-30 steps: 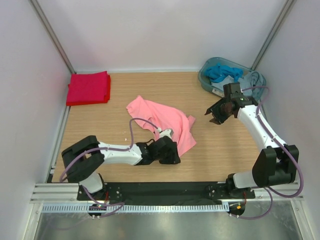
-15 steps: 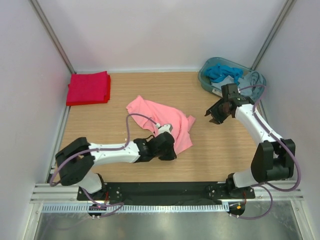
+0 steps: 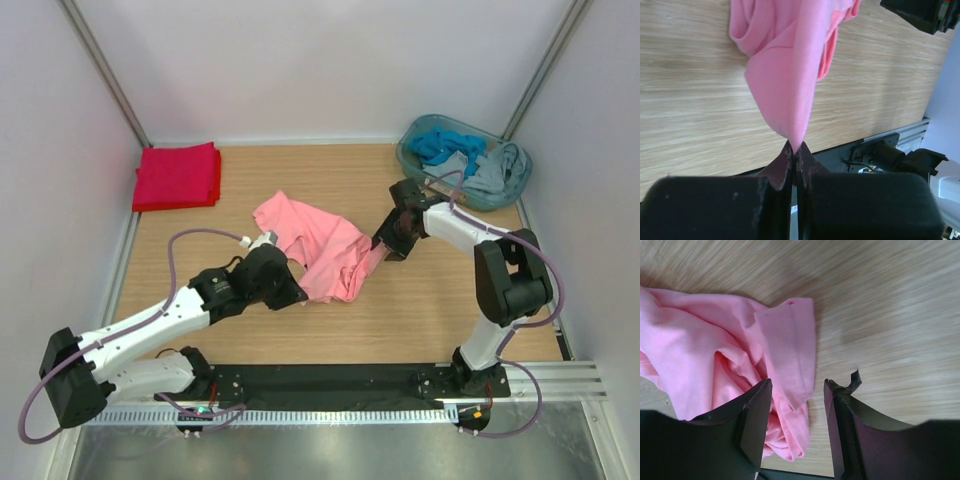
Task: Fold and stack the t-shirts
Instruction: Flatten the tshirt out
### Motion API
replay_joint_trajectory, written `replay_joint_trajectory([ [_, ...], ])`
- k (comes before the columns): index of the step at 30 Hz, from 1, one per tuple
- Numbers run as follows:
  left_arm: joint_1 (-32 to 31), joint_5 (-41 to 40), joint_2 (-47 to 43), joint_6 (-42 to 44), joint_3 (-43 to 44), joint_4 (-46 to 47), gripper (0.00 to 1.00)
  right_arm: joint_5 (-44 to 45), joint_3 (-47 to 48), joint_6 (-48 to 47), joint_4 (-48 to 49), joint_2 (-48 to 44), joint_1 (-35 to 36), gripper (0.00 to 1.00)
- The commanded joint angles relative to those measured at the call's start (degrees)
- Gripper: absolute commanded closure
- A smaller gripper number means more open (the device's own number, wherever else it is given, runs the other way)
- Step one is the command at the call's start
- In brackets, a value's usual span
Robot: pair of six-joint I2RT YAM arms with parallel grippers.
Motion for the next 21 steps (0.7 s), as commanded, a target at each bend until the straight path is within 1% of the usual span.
replay_joint_trajectory([
  [1,1.38,0.8,-0.5,-0.07,0.9,-4.32,1.0,1.83,2.64,0.93,2.32,1.69,1.56,0.46],
  [7,2.52,0.44,1.34,1.69,3.63,-5.56,1.0,4.12,1.76,-0.91,3.73,3.8,1.56,0.48],
  [9,3.05,0.71,1.69,1.95,4.51,-5.64,1.0,5.25,2.55,-1.53,3.56,4.68,1.47,0.53],
  [10,3.57,0.62,1.78,2.22,4.95,-5.91,1.0,6.57,2.99,-1.88,3.29,4.86,1.38,0.59],
  [11,4.1,0.01,1.87,2.57,6.26,-6.69,1.0,7.1,4.47,-2.31,2.86,4.95,1.21,0.75],
  [12,4.89,-0.34,1.78,3.01,7.49,-8.7,1.0,7.8,5.44,-3.28,0.94,4.95,0.86,0.83],
  [13,7.86,-0.87,1.78,4.58,8.89,-10.37,1.0,9.46,8.06,-3.81,-0.47,4.51,-0.1,0.9],
  [14,9.54,-1.4,1.87,5.46,12.82,-12.13,1.0,10.26,9.39,-4.16,-1.97,3.9,-0.89,0.99],
  [15,12.08,-2.79,1.87,6.6,15.13,-15.72,1.0,11.49,10.89,-5.12,-5.46,3.02,-1.77,0.99],
  [16,16.72,-3.42,2.13,7.74,17.67,-17.49,1.0,12.46,12.55,-5.57,-7.32,2.06,-2.65,0.99],
  [17,19.46,-4.03,2.48,10.19,21.0,-19.25,1.0,14.82,16.05,-6.01,-9.34,-0.39,-5.01,0.99],
  [18,21.75,-4.91,3.01,11.35,27.3,-22.31,1.0,16.15,18.0,-6.53,-13.02,-1.63,-6.25,0.99],
  [19,23.69,-5.18,4.41,12.4,31.19,-23.65,1.0,17.38,20.02,-7.41,-14.45,-2.86,-7.48,0.99],
  [20,27.62,-5.35,5.29,14.5,34.63,-26.1,1.0,19.65,23.78,-8.11,-15.68,-5.22,-9.32,0.99],
  [21,29.05,-5.27,6.17,15.39,41.1,-27.08,1.0,20.11,25.82,-8.73,-17.87,-6.03,-10.3,0.99],
])
